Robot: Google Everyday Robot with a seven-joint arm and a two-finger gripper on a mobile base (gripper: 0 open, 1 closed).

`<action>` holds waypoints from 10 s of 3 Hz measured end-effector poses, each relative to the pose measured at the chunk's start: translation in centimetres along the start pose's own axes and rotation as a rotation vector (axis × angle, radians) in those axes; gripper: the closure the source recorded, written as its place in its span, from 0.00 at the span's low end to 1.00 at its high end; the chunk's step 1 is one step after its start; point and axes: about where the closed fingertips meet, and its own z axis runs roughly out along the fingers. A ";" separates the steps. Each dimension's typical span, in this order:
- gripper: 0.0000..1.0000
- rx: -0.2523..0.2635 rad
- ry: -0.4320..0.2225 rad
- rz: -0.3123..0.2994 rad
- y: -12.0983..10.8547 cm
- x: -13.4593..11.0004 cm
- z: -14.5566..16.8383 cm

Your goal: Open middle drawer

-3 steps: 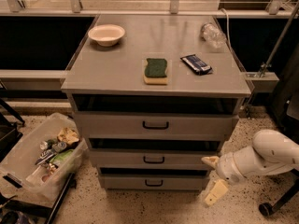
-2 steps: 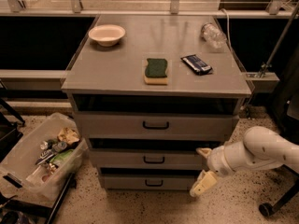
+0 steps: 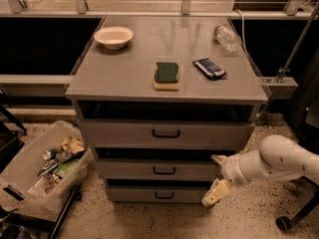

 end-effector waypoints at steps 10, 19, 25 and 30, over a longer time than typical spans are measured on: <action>0.00 0.228 -0.013 0.149 -3.4 -0.4 8.3; 0.20 0.209 -0.069 0.254 -7.9 0.8 12.4; 1.00 0.209 -0.069 0.254 -7.9 0.3 11.7; 1.00 0.279 -0.090 0.219 -5.4 2.9 9.6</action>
Offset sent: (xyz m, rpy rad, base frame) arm 0.0373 0.0273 -0.0823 0.0596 0.1577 -0.0992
